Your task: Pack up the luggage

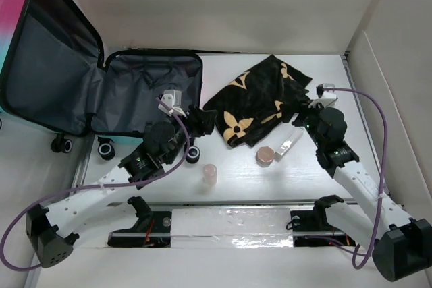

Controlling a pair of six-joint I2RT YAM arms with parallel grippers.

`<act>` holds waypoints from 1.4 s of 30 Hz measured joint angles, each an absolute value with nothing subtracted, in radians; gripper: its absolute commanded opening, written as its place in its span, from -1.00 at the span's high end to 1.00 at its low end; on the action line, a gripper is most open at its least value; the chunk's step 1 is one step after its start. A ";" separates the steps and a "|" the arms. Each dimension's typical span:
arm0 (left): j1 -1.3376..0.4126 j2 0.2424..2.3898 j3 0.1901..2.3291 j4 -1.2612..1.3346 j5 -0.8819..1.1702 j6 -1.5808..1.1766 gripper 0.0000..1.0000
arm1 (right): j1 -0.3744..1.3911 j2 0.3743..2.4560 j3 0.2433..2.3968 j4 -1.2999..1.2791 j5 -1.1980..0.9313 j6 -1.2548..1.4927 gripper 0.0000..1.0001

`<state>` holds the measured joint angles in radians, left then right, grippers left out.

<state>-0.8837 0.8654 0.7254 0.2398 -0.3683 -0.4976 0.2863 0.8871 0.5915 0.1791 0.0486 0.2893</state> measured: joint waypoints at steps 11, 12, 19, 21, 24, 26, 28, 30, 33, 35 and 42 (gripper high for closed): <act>-0.892 0.831 0.719 -0.003 -0.313 -0.492 0.88 | 0.286 0.898 0.592 0.196 -0.015 0.284 0.65; -0.897 0.844 0.725 -0.044 -0.307 -0.494 0.76 | 0.286 0.906 0.592 0.195 -0.021 0.286 0.48; -0.903 0.903 0.804 -0.321 -0.273 -0.545 -0.43 | 0.286 0.929 0.592 0.195 -0.063 0.278 -0.19; -0.903 0.910 0.820 -0.384 -0.276 -0.574 -0.50 | 0.286 0.929 0.592 0.195 -0.070 0.276 -0.25; -0.903 0.945 0.837 -0.445 -0.272 -0.604 -0.51 | 0.286 0.935 0.593 0.196 -0.088 0.276 -0.29; -0.903 0.982 0.837 -0.474 -0.262 -0.617 -0.51 | 0.286 0.944 0.595 0.196 -0.095 0.276 -0.36; -0.920 1.024 0.837 -0.491 -0.258 -0.623 -0.51 | 0.286 0.952 0.596 0.196 -0.102 0.275 -0.40; -0.966 1.056 0.837 -0.492 -0.262 -0.630 -0.52 | 0.288 0.960 0.596 0.195 -0.111 0.273 -0.46; -1.048 1.093 0.844 -0.501 -0.273 -0.639 -0.56 | 0.288 0.966 0.597 0.194 -0.113 0.266 -0.49; -1.093 1.119 0.854 -0.509 -0.284 -0.645 -0.57 | 0.288 0.968 0.600 0.195 -0.115 0.265 -0.50; -1.122 1.151 0.855 -0.506 -0.299 -0.657 -0.46 | 0.291 0.977 0.614 0.193 -0.120 0.261 -0.48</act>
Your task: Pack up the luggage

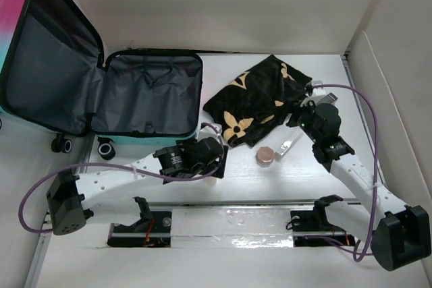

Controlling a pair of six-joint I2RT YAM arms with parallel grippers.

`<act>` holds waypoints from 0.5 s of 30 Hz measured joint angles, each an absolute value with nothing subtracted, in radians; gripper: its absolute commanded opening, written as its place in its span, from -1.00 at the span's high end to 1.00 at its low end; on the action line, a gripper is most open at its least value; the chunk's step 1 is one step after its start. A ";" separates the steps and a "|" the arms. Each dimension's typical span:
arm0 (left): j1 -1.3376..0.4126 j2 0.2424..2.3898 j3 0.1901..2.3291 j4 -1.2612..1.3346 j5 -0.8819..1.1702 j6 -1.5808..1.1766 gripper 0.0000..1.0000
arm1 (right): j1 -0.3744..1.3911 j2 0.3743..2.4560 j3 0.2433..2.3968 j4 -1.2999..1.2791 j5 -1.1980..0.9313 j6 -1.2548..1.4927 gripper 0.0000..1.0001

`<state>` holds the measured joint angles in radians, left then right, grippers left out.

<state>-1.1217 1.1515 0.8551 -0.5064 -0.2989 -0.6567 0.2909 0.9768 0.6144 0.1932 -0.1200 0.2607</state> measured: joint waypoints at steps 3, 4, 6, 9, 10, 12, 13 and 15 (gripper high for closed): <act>-1.122 1.159 0.849 -0.500 -0.319 -0.662 -0.32 | 0.297 0.977 0.614 0.192 -0.120 0.258 -0.45; -1.122 1.163 0.845 -0.496 -0.325 -0.661 -0.29 | 0.299 0.977 0.614 0.192 -0.120 0.258 -0.45; -1.122 1.182 0.842 -0.494 -0.329 -0.662 -0.19 | 0.302 0.977 0.614 0.192 -0.120 0.258 -0.45; -1.122 1.219 0.830 -0.478 -0.329 -0.661 -0.09 | 0.302 0.977 0.614 0.191 -0.118 0.258 -0.44; -1.122 1.228 0.824 -0.478 -0.327 -0.660 -0.10 | 0.302 0.977 0.614 0.191 -0.114 0.258 -0.44; -1.124 1.235 0.815 -0.477 -0.326 -0.661 -0.10 | 0.302 0.977 0.614 0.191 -0.112 0.258 -0.44; -1.125 1.235 0.809 -0.476 -0.325 -0.661 -0.10 | 0.302 0.977 0.614 0.191 -0.113 0.258 -0.44; -1.126 1.235 0.803 -0.472 -0.325 -0.662 -0.01 | 0.302 0.978 0.615 0.191 -0.113 0.258 -0.44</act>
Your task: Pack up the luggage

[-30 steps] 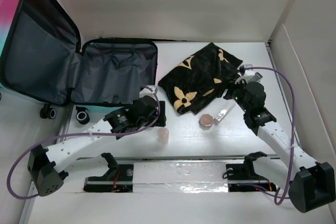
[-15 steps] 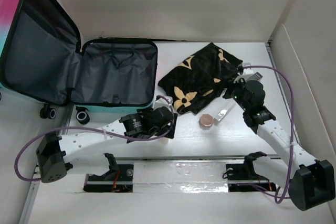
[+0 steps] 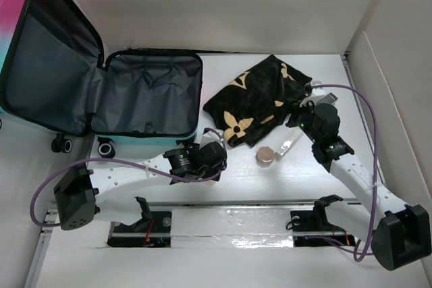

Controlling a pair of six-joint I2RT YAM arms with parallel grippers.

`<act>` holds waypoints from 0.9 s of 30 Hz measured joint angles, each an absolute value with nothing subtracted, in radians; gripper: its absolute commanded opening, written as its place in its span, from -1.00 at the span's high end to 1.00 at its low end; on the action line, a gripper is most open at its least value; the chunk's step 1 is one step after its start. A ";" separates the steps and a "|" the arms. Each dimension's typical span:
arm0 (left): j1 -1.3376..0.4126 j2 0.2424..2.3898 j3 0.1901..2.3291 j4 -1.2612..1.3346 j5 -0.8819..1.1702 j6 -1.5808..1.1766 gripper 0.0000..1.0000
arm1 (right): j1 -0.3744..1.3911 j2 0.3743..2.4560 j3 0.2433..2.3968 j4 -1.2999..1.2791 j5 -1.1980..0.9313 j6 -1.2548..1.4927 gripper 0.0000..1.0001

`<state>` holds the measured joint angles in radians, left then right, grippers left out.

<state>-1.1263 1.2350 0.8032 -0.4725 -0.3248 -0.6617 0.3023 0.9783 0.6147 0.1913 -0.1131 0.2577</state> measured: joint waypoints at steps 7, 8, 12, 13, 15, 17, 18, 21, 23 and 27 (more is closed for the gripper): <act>-1.126 1.235 0.800 -0.460 -0.341 -0.663 0.18 | 0.302 0.992 0.615 0.186 -0.112 0.258 -0.45; -1.126 1.235 0.800 -0.459 -0.351 -0.664 0.21 | 0.302 0.992 0.616 0.186 -0.112 0.258 -0.45; -1.122 1.236 0.813 -0.451 -0.412 -0.657 0.24 | 0.302 0.987 0.616 0.186 -0.110 0.258 -0.45; -1.115 1.237 0.831 -0.448 -0.424 -0.651 0.24 | 0.302 0.984 0.616 0.186 -0.109 0.258 -0.45; -1.084 1.237 0.879 -0.419 -0.443 -0.628 0.24 | 0.302 0.978 0.617 0.187 -0.104 0.258 -0.44; -1.023 1.237 0.938 -0.362 -0.451 -0.588 0.23 | 0.302 0.972 0.616 0.187 -0.105 0.259 -0.44; -0.984 1.237 0.969 -0.326 -0.454 -0.566 0.22 | 0.303 0.971 0.616 0.187 -0.105 0.259 -0.44; -0.850 1.239 1.055 -0.220 -0.456 -0.507 0.20 | 0.307 0.970 0.616 0.187 -0.105 0.261 -0.43; -0.751 1.250 1.113 -0.157 -0.453 -0.481 0.18 | 0.313 0.971 0.616 0.187 -0.105 0.262 -0.43; -0.548 1.281 1.154 -0.047 -0.460 -0.473 0.14 | 0.324 0.970 0.617 0.187 -0.105 0.262 -0.43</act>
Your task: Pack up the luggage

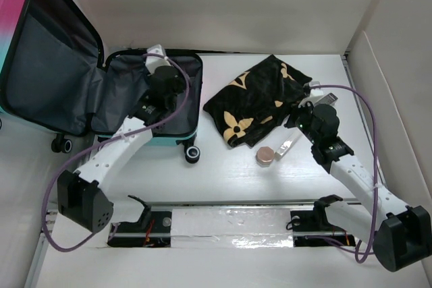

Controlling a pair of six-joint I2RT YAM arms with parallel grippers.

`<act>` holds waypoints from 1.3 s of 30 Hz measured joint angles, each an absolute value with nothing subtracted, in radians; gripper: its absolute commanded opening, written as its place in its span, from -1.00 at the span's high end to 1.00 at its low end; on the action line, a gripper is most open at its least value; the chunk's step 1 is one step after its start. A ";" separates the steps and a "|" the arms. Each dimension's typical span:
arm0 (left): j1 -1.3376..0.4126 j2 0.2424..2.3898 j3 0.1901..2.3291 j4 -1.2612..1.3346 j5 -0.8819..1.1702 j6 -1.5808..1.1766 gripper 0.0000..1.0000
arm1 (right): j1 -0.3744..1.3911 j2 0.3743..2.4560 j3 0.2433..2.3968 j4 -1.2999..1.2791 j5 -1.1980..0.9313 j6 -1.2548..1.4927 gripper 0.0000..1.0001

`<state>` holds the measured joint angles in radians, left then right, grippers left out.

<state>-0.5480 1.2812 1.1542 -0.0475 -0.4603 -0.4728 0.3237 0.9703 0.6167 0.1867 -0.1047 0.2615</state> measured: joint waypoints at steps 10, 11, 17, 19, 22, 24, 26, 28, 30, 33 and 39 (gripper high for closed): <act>-0.224 1.553 1.073 0.080 -0.448 -0.585 0.08 | 0.360 0.962 0.617 0.187 -0.102 0.262 -0.43; -0.216 1.576 1.066 0.081 -0.446 -0.595 -0.19 | 0.363 0.962 0.617 0.187 -0.101 0.262 -0.43; -0.212 1.556 1.001 0.119 -0.448 -0.653 -0.60 | 0.376 0.963 0.617 0.187 -0.089 0.261 -0.43; -0.212 1.507 0.960 0.149 -0.437 -0.670 -0.60 | 0.376 0.963 0.617 0.186 -0.082 0.260 -0.43; -0.229 1.412 0.891 0.202 -0.418 -0.679 -0.49 | 0.376 0.962 0.617 0.187 -0.065 0.258 -0.05; -0.280 1.346 0.841 0.250 -0.424 -0.659 -0.32 | 0.376 0.960 0.616 0.186 -0.052 0.254 0.77; -0.382 1.287 0.798 0.290 -0.421 -0.624 -0.06 | 0.376 0.949 0.616 0.181 -0.027 0.258 1.00; -0.508 1.255 0.779 0.324 -0.397 -0.582 0.05 | 0.381 0.925 0.616 0.174 0.012 0.265 1.00; -0.647 1.251 0.770 0.359 -0.385 -0.550 0.27 | 0.386 0.889 0.614 0.167 0.049 0.267 0.81; -0.835 1.291 0.767 0.389 -0.354 -0.509 0.23 | 0.388 0.830 0.609 0.165 0.108 0.274 0.21; -1.052 1.470 0.768 0.426 -0.273 -0.443 -0.59 | 0.388 0.759 0.605 0.164 0.183 0.278 -0.29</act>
